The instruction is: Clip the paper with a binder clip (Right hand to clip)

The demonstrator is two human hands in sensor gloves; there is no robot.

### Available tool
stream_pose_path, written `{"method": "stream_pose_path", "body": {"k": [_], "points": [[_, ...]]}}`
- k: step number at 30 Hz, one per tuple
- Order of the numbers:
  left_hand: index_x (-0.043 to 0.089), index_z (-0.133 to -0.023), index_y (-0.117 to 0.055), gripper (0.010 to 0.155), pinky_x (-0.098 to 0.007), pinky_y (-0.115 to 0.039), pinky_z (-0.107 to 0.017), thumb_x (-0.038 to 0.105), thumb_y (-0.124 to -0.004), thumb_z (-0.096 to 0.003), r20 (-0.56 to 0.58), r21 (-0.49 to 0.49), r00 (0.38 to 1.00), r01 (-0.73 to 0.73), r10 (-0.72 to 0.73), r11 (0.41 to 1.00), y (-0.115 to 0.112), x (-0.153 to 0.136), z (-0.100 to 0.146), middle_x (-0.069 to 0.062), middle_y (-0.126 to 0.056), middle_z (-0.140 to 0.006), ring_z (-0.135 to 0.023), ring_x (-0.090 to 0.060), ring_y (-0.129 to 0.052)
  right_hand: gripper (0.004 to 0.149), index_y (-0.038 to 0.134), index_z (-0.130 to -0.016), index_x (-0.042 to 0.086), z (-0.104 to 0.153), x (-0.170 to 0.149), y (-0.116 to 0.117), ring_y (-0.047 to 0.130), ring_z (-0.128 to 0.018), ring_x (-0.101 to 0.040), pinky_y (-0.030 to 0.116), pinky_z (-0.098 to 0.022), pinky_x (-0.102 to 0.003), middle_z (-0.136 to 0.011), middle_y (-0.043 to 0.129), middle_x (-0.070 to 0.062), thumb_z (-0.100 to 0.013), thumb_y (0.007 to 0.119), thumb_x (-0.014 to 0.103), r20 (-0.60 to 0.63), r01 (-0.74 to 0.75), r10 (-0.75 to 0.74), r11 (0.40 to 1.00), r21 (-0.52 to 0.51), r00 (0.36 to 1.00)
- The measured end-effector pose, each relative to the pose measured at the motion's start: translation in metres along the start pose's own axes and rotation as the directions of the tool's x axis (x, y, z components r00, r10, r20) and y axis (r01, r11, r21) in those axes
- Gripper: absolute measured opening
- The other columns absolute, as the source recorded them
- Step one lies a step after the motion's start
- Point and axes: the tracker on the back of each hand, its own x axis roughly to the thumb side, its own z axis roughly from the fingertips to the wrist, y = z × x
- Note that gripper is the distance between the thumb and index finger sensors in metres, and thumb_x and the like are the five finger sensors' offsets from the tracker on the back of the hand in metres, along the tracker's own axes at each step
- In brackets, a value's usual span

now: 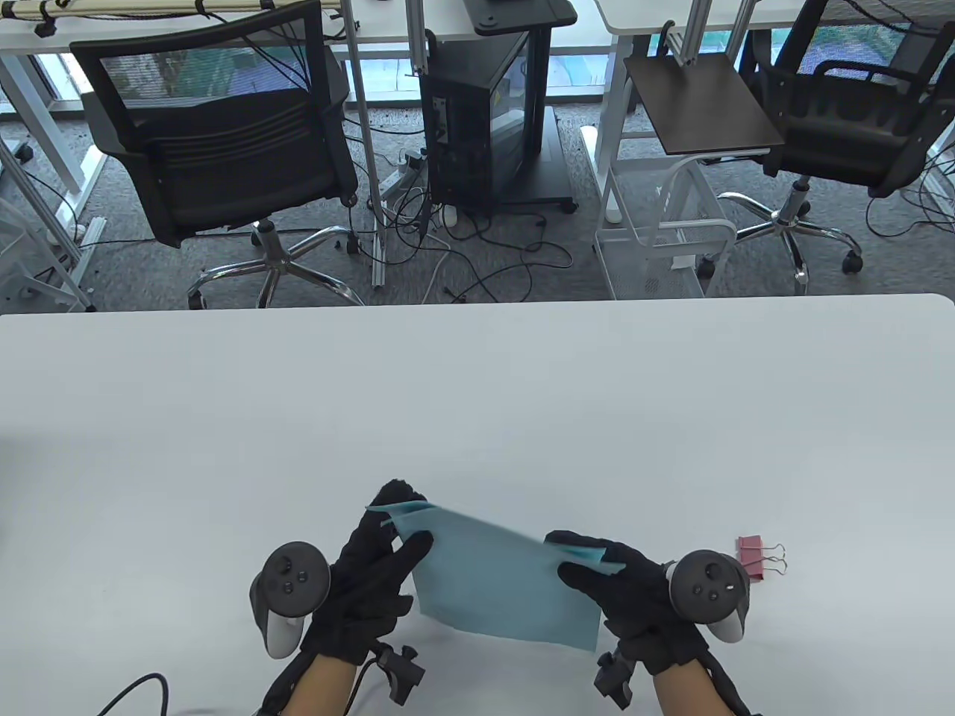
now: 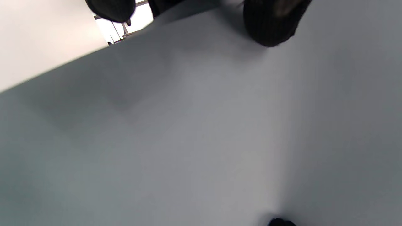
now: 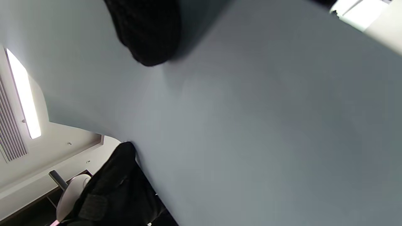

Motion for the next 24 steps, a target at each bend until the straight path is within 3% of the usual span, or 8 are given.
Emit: {"method": "stream_pose_path", "body": {"k": [7,9,12,18,20,22,24], "points": [[0.040,-0.104,-0.051,0.046,-0.047,-0.068,-0.077,0.045,-0.066,-0.0611,0.148,0.143,0.968,0.184,-0.204,0.973,-0.001,0.037,0.005,0.018,-0.074,-0.103,-0.094,-0.014,-0.085,0.047,0.070,-0.100,0.019,0.001,0.040,-0.010,0.097,-0.068,-0.028,0.079,-0.053,-0.051,-0.088,0.090,-0.009,-0.056,0.076,0.034,0.116,-0.237,0.259,0.956,-0.172,0.959],[0.038,-0.105,-0.051,0.046,-0.048,-0.069,-0.076,0.044,-0.066,-0.0615,0.092,0.115,0.962,0.247,-0.258,0.962,-0.012,0.027,0.003,0.016,-0.075,-0.103,-0.093,-0.015,-0.086,0.048,0.068,-0.102,0.018,0.000,0.029,-0.002,0.096,-0.069,-0.030,0.079,-0.053,-0.052,-0.090,0.089,-0.011,-0.056,0.076,0.033,0.027,-0.325,0.330,0.938,-0.121,0.944],[0.035,-0.104,-0.056,0.044,-0.046,-0.074,-0.073,0.043,-0.066,-0.0616,-0.100,-0.004,0.939,0.330,-0.329,0.944,-0.036,-0.011,0.005,0.014,-0.079,-0.102,-0.088,-0.013,-0.091,0.048,0.071,-0.101,0.013,0.006,-0.009,0.017,0.096,-0.070,-0.034,0.081,-0.050,-0.053,-0.092,0.088,-0.017,-0.056,0.076,0.029,-0.134,-0.376,0.381,0.924,0.064,0.915],[0.036,-0.103,-0.058,0.042,-0.046,-0.073,-0.073,0.043,-0.065,-0.0623,-0.022,0.073,0.957,0.289,-0.288,0.955,-0.024,0.011,0.003,0.014,-0.081,-0.100,-0.088,-0.015,-0.091,0.046,0.073,-0.100,0.012,-0.001,0.016,0.003,0.098,-0.063,-0.031,0.081,-0.048,-0.052,-0.085,0.093,-0.013,-0.057,0.076,0.028,-0.041,-0.361,0.360,0.932,-0.036,0.932],[0.035,-0.103,-0.059,0.042,-0.047,-0.073,-0.073,0.042,-0.065,-0.0623,-0.085,0.026,0.955,0.288,-0.285,0.957,-0.029,-0.003,0.003,0.012,-0.081,-0.101,-0.088,-0.016,-0.091,0.046,0.074,-0.099,0.012,0.000,0.005,0.011,0.099,-0.063,-0.031,0.082,-0.047,-0.052,-0.084,0.093,-0.013,-0.057,0.076,0.028,-0.091,-0.364,0.368,0.930,0.049,0.926],[0.032,-0.104,-0.061,0.043,-0.049,-0.072,-0.072,0.043,-0.063,-0.0625,-0.177,-0.088,0.935,0.295,-0.306,0.952,-0.036,-0.023,0.003,0.009,-0.083,-0.101,-0.088,-0.020,-0.091,0.048,0.073,-0.101,0.009,0.002,-0.014,0.020,0.098,-0.064,-0.030,0.082,-0.047,-0.052,-0.087,0.091,-0.014,-0.058,0.074,0.029,-0.166,-0.295,0.328,0.935,0.198,0.930],[0.029,-0.106,-0.062,0.044,-0.052,-0.071,-0.073,0.043,-0.059,-0.0639,-0.186,-0.140,0.938,0.268,-0.291,0.953,-0.037,-0.027,0.002,0.005,-0.081,-0.105,-0.092,-0.024,-0.089,0.047,0.075,-0.100,0.006,0.001,-0.017,0.019,0.098,-0.063,-0.035,0.081,-0.046,-0.055,-0.085,0.092,-0.019,-0.058,0.075,0.027,-0.197,-0.171,0.201,0.972,0.161,0.960]]}}
